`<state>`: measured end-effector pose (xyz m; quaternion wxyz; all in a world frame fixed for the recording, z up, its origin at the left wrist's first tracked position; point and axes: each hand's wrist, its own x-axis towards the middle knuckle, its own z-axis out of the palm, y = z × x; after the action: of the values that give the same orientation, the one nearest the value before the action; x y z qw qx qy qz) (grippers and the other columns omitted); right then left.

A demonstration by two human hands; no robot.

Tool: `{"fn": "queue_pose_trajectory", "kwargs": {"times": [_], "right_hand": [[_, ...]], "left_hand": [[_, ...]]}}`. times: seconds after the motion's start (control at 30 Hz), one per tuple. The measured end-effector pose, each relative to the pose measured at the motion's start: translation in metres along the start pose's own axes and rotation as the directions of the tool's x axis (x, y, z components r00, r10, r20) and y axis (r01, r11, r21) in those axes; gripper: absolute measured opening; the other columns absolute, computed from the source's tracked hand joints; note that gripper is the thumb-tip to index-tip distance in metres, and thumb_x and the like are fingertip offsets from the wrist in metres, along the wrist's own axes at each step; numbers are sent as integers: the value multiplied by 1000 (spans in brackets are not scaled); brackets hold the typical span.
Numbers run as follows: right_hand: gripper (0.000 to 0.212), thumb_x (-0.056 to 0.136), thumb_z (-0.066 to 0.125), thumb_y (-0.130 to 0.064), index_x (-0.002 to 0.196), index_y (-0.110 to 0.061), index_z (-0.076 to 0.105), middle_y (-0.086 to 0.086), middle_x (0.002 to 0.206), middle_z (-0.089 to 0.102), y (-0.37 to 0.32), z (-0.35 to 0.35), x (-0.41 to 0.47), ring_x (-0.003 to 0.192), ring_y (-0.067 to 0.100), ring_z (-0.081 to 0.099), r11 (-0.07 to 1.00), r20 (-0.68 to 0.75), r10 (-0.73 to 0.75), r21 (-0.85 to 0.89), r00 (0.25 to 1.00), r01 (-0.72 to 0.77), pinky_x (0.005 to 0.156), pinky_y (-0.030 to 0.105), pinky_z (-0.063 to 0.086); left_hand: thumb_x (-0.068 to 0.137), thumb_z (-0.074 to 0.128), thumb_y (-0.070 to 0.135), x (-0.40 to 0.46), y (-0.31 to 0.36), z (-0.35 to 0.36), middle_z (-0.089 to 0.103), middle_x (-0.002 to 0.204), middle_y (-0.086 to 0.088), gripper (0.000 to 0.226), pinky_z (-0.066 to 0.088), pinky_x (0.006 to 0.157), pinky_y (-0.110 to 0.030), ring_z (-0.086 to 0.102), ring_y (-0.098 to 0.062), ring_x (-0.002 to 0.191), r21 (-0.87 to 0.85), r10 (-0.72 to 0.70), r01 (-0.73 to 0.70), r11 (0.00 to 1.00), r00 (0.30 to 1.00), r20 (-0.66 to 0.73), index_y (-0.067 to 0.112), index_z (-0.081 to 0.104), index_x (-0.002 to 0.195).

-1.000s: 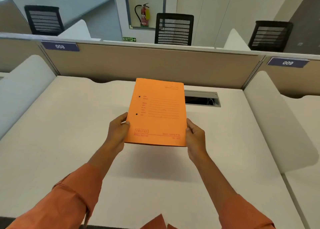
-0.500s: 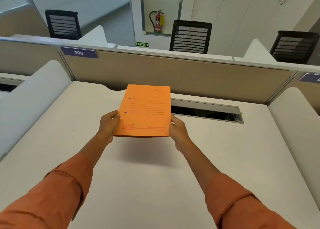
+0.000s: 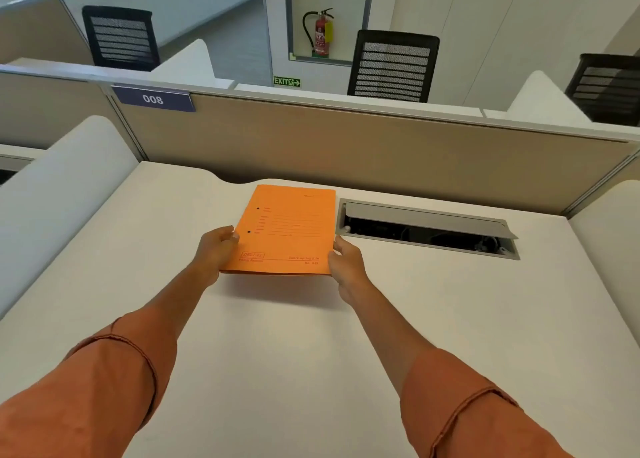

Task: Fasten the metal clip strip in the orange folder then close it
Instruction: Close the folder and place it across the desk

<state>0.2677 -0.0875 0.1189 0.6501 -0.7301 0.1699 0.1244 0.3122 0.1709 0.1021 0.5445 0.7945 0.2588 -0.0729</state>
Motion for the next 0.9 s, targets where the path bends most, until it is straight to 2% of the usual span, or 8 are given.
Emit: {"fn": "queue_pose_trajectory", "kwargs": {"times": [0.1,0.27,0.37,0.53,0.6,0.7,0.83,0.9], "right_hand": [[45,100,43,4,121,-27,68,-16,102,70,5,-1,5,97,10,69,1000,1,16,-8,1000,-16,69,17,56],[44,97,46,4,121,-25,69,-12,100,71,17,0,17,89,4,65,998,-13,39,-46,999,-40,65,14,50],[38,100,49,-1,123,-25,68,-14,100,69,21,1,23,93,7,64,997,-20,50,-52,999,-51,67,16,49],[35,103,52,-8,132,-24,64,-12,105,66,27,4,35,93,0,59,996,-29,70,-57,997,-72,68,16,46],[35,103,52,-9,133,-24,63,-12,106,65,29,4,40,94,3,59,995,-36,70,-63,997,-72,73,19,46],[36,104,54,-13,137,-25,60,-6,117,64,31,7,44,108,16,60,994,-45,72,-75,996,-76,87,28,46],[37,103,56,-15,138,-26,59,-4,124,66,36,10,47,114,20,61,992,-42,66,-101,997,-70,90,30,48],[36,102,57,-17,137,-26,58,-3,126,66,39,11,47,113,20,61,992,-43,59,-107,997,-63,91,30,50]], "left_hand": [[108,51,23,11,2,1,54,150,-9,45,47,96,-40,56,-27,115,17,18,-19,1000,998,58,11,48,152],[110,48,28,25,8,7,57,136,-1,40,44,94,-42,55,-27,115,48,36,-43,998,989,145,14,53,147],[108,49,36,32,8,10,61,138,0,38,47,92,-42,59,-30,118,69,51,-63,996,983,175,20,60,141],[109,47,38,38,9,17,59,137,0,41,46,91,-43,57,-30,118,95,40,-59,994,980,193,20,57,144],[107,49,40,42,7,18,55,147,-1,48,48,97,-44,55,-32,127,119,22,-45,992,981,190,20,52,150],[106,50,44,55,-3,17,50,155,-4,53,48,104,-48,53,-34,133,145,13,-43,989,979,204,22,47,153],[107,49,40,49,3,20,53,152,-4,49,48,96,-45,55,-30,122,150,35,-64,987,981,189,20,48,151],[107,50,38,49,3,22,51,154,-5,50,48,96,-45,54,-31,123,168,37,-68,983,983,180,20,46,153]]}}
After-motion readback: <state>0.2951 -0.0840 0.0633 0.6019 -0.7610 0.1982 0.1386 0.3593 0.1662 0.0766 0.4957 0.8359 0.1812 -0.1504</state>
